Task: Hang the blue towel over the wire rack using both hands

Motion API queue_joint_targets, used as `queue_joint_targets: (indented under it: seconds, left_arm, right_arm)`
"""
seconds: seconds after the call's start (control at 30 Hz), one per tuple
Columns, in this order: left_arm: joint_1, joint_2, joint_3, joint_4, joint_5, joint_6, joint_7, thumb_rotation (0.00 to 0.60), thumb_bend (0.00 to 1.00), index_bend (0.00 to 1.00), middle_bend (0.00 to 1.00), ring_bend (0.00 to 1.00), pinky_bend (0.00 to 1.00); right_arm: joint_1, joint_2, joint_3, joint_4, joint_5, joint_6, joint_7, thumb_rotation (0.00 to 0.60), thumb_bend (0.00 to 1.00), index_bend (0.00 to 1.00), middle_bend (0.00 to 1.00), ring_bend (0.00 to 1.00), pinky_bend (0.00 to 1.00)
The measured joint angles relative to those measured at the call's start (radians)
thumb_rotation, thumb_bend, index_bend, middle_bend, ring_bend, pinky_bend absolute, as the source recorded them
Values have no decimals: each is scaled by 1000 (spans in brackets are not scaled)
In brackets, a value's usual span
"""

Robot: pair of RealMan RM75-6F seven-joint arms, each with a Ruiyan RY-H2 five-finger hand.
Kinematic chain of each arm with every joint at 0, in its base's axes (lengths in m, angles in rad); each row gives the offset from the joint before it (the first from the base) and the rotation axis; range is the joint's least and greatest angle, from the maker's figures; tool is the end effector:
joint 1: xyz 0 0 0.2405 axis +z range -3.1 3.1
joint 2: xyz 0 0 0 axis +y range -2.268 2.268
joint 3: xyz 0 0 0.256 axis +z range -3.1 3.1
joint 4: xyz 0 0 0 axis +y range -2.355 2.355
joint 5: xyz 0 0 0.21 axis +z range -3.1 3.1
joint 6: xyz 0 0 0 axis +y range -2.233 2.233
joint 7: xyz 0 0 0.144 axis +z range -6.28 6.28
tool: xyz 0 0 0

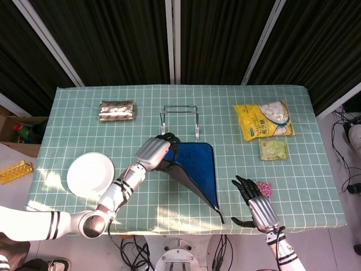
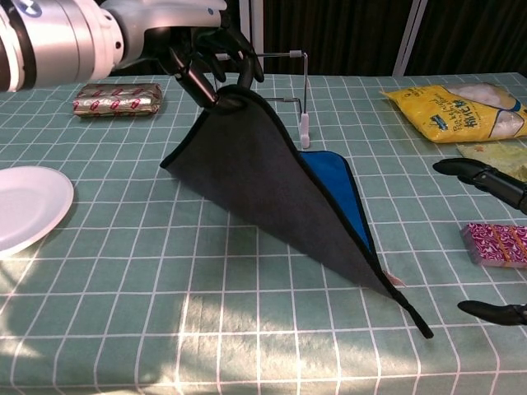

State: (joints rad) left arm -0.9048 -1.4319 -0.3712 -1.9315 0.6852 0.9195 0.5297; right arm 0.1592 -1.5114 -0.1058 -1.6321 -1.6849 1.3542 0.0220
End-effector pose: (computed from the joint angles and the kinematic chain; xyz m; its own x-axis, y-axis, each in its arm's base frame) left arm -0.0243 0.3219 0.0133 0.2288 0.4389 0.8689 0.9180 -0.3944 -0.0426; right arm -0.2188 -0.1502 0.0014 0.0494 -0.3138 0.9482 -0.9660 -0.2562 -0.0344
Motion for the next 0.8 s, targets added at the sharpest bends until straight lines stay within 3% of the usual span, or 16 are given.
queue_joint_targets:
  seconds: [0.13,0.4,0.63,0.8]
  left_arm:
    - [-48,15,-8,9,-77,10,-8,600,417,714,246,132,235]
    - [-71,36,17,15,-93,23,-50,600,417,714,246,132,235]
    - [-76,64,39,0,-78,35,-84,600,418,714,246,132,235]
    - [-80,75,48,-8,-75,43,-103,600,419,714,246,132,235]
  right_arm:
    - [-1,-76,15,13,6,4,-18,600,47,0,0,0,0]
    - [-20,-256,69,147,50,47,-6,600,78,0,0,0,0]
    - [-24,-310,90,207,118,18,-17,600,170,0,0,0,0]
    - [-22,-322,89,222,130,4,-11,600,177,0,0,0,0]
